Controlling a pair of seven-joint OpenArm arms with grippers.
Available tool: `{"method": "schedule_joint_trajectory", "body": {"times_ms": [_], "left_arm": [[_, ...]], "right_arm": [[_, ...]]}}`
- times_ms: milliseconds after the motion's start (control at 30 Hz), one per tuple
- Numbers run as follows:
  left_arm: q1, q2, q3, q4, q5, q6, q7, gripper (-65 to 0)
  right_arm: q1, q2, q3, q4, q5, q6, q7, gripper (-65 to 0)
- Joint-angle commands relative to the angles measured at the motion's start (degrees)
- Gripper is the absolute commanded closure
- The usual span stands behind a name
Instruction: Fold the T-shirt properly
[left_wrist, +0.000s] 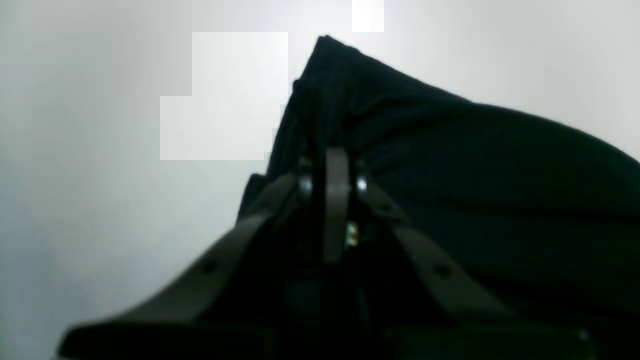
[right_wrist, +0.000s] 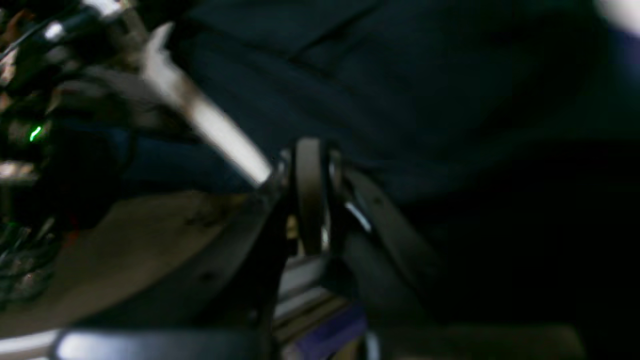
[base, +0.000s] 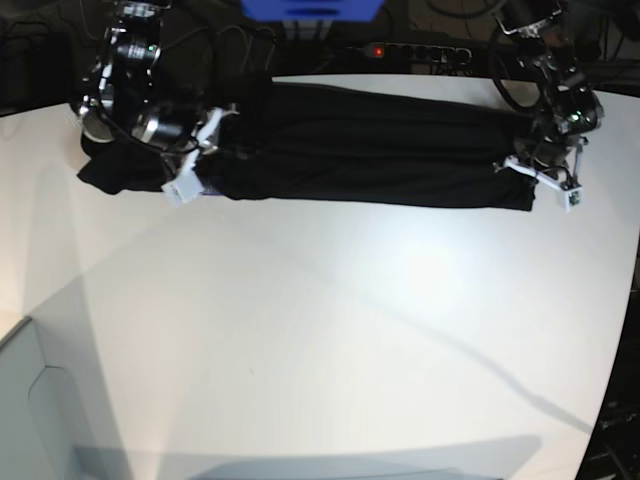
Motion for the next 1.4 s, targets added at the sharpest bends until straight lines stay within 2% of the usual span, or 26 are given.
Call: {"method": "schedule_joint_trajectory", "body": {"times_ms": [0,133,233,333,467,900,1133,1267,1367], "left_arm": [[-0.4,-0.82,-0.24,0.84,0.03,-0.1,-0.63,-0.1],[-0.4,-0.9,-0.24,0.84,0.03,-0.1,-0.72,-0.1],[-0.4,-0.99,-0.24,0.84,0.03,-0.1,-0.8,-0.1],[-0.4,-0.99,-0.24,0.84,0.03,-0.1,-0.8,-0.1],[-0.49,-0.99,-0.24,0.84,0.03,-0.1,-0.8,-0.1],[-0.4,-0.99,-0.24,0.84,0.12,-0.1,-0.63,-0.1],[-0.31,-1.17,-0.42,0.84,0.12,-0.1,-0.54,-0.1],[-0.22,-1.17,-0.59,0.84,0.12,-0.1,-0.54,-0.1],[-0.14,-1.17,-0.59,0.84,0.12,-0.1,-0.54,-0.1]], "right_arm": [[0.59,1.36,3.17,2.3,1.61,-0.27,0.89,0.0],[0.85,3.65,13.81,3.88,1.52,-0.45,0.89,0.0],[1.46,4.53,16.88,3.35,1.43,-0.53,0.89,0.0],[1.2,3.91,16.53,3.26,-2.35,-0.53,0.89,0.0],[1.11,0.92,13.01,3.35,-7.71,-0.53,0.89,0.0],[0.15,-2.68,4.57,3.44,-8.24,-0.53,0.89,0.0],[0.41,-2.24,4.57,3.44,-8.24,-0.53,1.06,0.0],[0.94,0.31,7.92,3.35,-8.24,-0.62,4.75,0.0],[0.67,2.07,7.83,3.09,-8.32,-0.8,6.51,0.0]]}}
